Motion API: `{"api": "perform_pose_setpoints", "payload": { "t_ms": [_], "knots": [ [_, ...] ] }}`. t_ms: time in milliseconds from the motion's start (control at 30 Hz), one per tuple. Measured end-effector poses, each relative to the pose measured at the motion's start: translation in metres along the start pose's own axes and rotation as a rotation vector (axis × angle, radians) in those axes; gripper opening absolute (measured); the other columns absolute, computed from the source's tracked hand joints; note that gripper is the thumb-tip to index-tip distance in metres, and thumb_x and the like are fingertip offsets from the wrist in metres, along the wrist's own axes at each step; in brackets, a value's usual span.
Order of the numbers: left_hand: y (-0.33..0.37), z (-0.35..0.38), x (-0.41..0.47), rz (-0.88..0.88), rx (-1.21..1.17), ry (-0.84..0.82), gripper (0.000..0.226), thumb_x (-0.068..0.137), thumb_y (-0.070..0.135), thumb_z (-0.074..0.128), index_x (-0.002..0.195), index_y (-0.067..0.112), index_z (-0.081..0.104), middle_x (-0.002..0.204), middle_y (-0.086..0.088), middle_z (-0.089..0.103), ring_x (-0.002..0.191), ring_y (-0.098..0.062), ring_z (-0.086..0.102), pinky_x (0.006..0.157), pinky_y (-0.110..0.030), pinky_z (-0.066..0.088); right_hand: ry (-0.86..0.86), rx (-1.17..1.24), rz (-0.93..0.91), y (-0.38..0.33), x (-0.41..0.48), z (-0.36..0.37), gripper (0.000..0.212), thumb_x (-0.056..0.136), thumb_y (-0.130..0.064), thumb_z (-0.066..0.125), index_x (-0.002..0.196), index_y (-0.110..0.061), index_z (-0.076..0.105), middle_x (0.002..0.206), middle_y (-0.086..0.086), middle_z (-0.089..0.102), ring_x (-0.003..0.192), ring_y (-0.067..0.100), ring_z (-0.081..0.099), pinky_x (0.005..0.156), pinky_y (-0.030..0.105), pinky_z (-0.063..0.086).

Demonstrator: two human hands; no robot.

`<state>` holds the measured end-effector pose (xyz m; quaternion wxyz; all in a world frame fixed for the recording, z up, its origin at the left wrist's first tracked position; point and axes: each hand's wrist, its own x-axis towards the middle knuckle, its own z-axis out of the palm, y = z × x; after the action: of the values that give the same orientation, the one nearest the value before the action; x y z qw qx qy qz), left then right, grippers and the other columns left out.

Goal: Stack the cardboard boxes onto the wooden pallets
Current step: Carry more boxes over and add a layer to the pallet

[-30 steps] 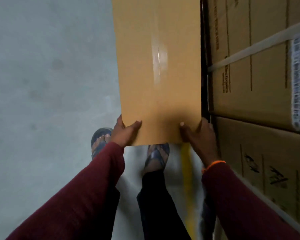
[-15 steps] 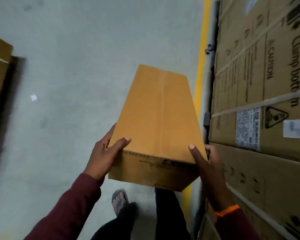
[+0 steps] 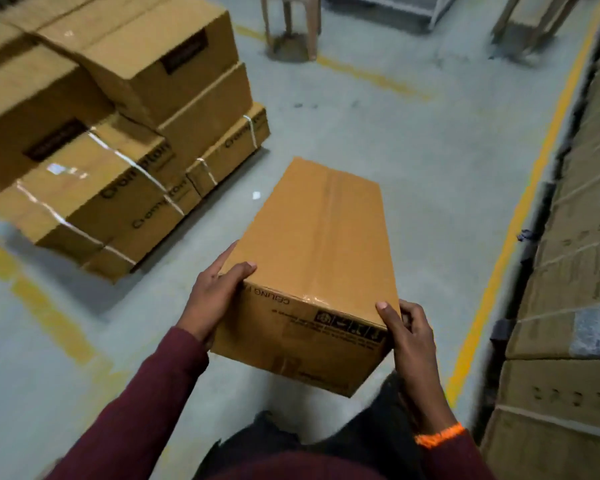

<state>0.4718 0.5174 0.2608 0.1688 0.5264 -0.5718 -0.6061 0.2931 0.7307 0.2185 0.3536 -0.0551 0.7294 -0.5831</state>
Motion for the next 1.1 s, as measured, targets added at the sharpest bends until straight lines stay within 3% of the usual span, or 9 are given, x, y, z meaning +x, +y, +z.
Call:
{"api": "perform_pose_setpoints", "payload": {
  "t_ms": [100,200,333,500,667,733,833,1000,1100],
  "knots": [
    [-0.013,-0.094,-0.025,0.017,-0.055,0.125,0.04,0.093,0.033,0.068,0.132,0.031,0.065,0.105,0.021,0.075,0.107,0.0,0.065,0.088,-0.023,0.045,-0.09,0.004,-0.054,-0.009,-0.043,0.075,0.024,0.099,-0.023,0.063,0.118,-0.008,0.063,0.102,0.002,0.073,0.075,-0.006,0.067,0.058,0.009,0.047],
    [-0.018,-0.176,-0.036,0.023,-0.106,0.187,0.02,0.096,0.029,0.065,0.114,0.029,0.072,0.092,0.027,0.075,0.09,0.008,0.067,0.072,-0.014,0.046,-0.163,-0.014,-0.08,-0.018,-0.068,0.148,0.023,0.1,-0.028,0.062,0.115,-0.011,0.063,0.095,-0.002,0.07,0.073,-0.006,0.065,0.061,0.013,0.048],
    [-0.02,-0.274,-0.031,0.033,-0.114,0.258,0.043,0.091,0.04,0.068,0.131,0.024,0.068,0.116,0.013,0.073,0.092,0.001,0.067,0.067,-0.012,0.047,-0.227,-0.02,-0.081,-0.029,-0.088,0.239,0.028,0.096,-0.039,0.066,0.112,-0.016,0.066,0.102,0.001,0.073,0.093,0.013,0.068,0.081,0.036,0.051],
    [-0.011,-0.372,0.006,0.043,-0.14,0.298,0.048,0.093,0.035,0.067,0.139,0.022,0.061,0.122,0.01,0.066,0.086,0.009,0.067,0.062,-0.006,0.047,-0.264,0.019,-0.097,-0.051,-0.092,0.343,0.028,0.098,-0.036,0.064,0.114,-0.013,0.065,0.109,0.006,0.072,0.102,0.02,0.067,0.082,0.034,0.05],
    [0.013,-0.47,0.08,0.147,-0.118,0.293,0.064,0.074,0.054,0.073,0.135,0.037,0.064,0.139,0.009,0.061,0.129,-0.012,0.055,0.113,-0.032,0.04,-0.251,0.066,-0.171,-0.075,-0.067,0.463,0.027,0.1,-0.038,0.06,0.114,-0.016,0.064,0.103,0.001,0.072,0.09,0.009,0.066,0.076,0.03,0.047],
    [0.023,-0.511,0.114,0.143,-0.124,0.288,0.067,0.07,0.058,0.073,0.133,0.041,0.064,0.141,0.007,0.06,0.132,-0.016,0.052,0.119,-0.042,0.035,-0.24,0.097,-0.186,-0.085,-0.055,0.515,0.028,0.101,-0.037,0.058,0.116,-0.014,0.063,0.099,-0.002,0.07,0.081,0.001,0.065,0.071,0.025,0.047],
    [0.043,-0.568,0.155,0.16,-0.149,0.274,0.067,0.072,0.054,0.072,0.137,0.037,0.062,0.135,0.008,0.065,0.125,-0.014,0.058,0.109,-0.034,0.043,-0.225,0.104,-0.207,-0.102,-0.046,0.589,0.027,0.101,-0.033,0.058,0.116,-0.01,0.062,0.092,-0.006,0.069,0.072,-0.007,0.063,0.061,0.014,0.048],
    [0.055,-0.659,0.208,0.174,-0.215,0.241,0.053,0.088,0.04,0.068,0.139,0.029,0.061,0.126,0.009,0.071,0.111,-0.006,0.067,0.082,-0.016,0.052,-0.185,0.079,-0.22,-0.129,-0.049,0.689,0.025,0.101,-0.034,0.058,0.114,-0.013,0.063,0.089,-0.007,0.069,0.072,-0.008,0.063,0.067,0.023,0.046],
    [0.044,-0.71,0.241,0.176,-0.228,0.213,0.053,0.09,0.038,0.066,0.142,0.029,0.059,0.129,0.008,0.069,0.115,-0.007,0.066,0.084,-0.018,0.051,-0.13,0.052,-0.242,-0.132,-0.055,0.743,0.023,0.102,-0.032,0.057,0.115,-0.015,0.062,0.093,-0.008,0.069,0.073,-0.009,0.063,0.062,0.015,0.048]
  ]
}}
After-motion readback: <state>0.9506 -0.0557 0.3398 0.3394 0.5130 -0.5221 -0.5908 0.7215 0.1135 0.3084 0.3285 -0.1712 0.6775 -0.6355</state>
